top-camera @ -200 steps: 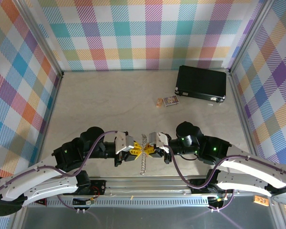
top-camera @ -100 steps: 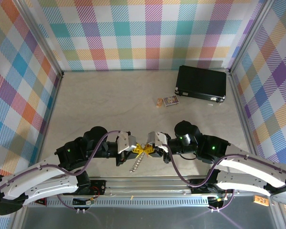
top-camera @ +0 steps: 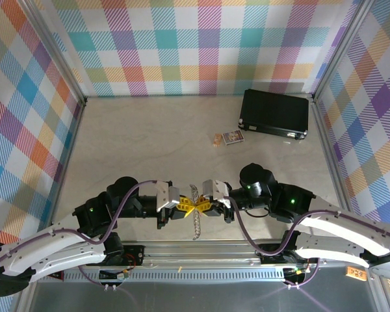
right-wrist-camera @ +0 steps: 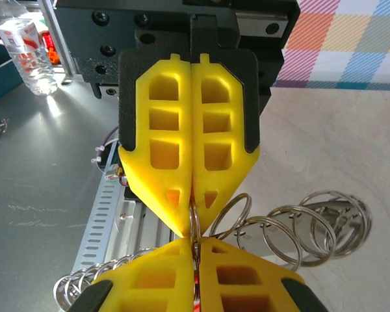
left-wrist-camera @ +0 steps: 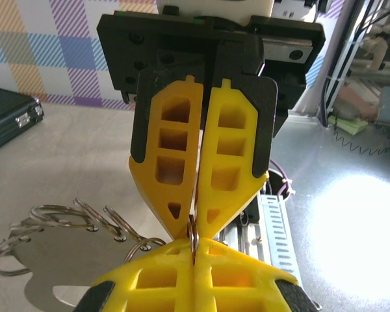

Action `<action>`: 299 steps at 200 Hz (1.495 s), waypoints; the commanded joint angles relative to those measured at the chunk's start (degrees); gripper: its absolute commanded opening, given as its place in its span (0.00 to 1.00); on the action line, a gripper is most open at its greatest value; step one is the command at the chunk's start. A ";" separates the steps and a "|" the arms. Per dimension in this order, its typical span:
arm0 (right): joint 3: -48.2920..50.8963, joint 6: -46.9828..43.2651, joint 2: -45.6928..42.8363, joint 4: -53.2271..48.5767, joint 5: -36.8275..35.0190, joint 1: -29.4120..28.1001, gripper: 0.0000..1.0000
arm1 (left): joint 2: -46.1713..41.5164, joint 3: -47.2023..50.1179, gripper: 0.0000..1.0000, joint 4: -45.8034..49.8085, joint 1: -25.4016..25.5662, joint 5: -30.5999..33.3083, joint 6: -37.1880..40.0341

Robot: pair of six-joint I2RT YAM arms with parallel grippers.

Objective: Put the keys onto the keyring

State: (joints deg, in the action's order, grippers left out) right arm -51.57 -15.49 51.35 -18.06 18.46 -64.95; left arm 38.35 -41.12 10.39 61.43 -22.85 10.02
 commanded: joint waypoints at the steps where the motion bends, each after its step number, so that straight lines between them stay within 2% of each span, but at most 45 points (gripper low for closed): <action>1: -0.31 0.10 -0.94 2.10 2.33 -0.35 0.09 | -1.44 0.71 0.00 -9.64 0.18 -2.94 -2.35; 43: 0.28 -0.66 -2.86 2.53 1.95 -0.36 0.00 | -1.27 2.44 0.00 -14.00 0.18 -3.48 -4.20; 77: -0.91 -2.56 -2.70 -0.35 -0.80 -0.36 0.00 | -0.51 1.14 0.00 -7.68 0.18 2.97 -0.83; 92: -2.59 -3.61 -1.18 -3.35 -2.87 -0.36 0.00 | 0.50 -0.01 0.07 -3.83 0.18 5.76 1.33; 134: -7.14 -6.13 3.52 -10.42 -7.72 -1.08 0.00 | 4.06 -2.51 0.10 0.57 0.17 8.33 3.93; 146: -8.25 -6.86 4.81 -12.27 -8.92 -1.60 0.00 | 4.74 -2.69 0.08 0.68 0.18 8.68 4.12; 157: -9.12 -7.42 5.94 -13.48 -9.44 -1.99 0.00 | 5.06 -2.85 0.00 0.77 0.18 8.66 4.17; 189: -9.62 -7.42 6.43 -13.56 -8.26 -2.64 0.00 | 4.27 -2.35 0.00 -1.25 0.18 8.70 3.64; 221: -7.10 -4.42 3.31 -9.26 -5.12 -2.64 0.00 | 0.69 -0.33 0.00 -6.29 0.18 5.85 1.58; 248: -4.40 -1.91 0.12 -4.53 -1.92 -2.65 0.09 | -1.02 0.67 0.00 -10.52 0.18 0.63 -0.82; 299: -2.31 -0.25 -2.29 0.10 2.76 -2.62 0.10 | -1.73 2.22 0.00 -16.47 0.18 -3.85 -4.17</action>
State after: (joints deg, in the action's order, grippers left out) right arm -55.22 -17.12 49.74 -20.75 16.10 -66.89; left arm 38.04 -40.25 2.76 61.47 -24.60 8.86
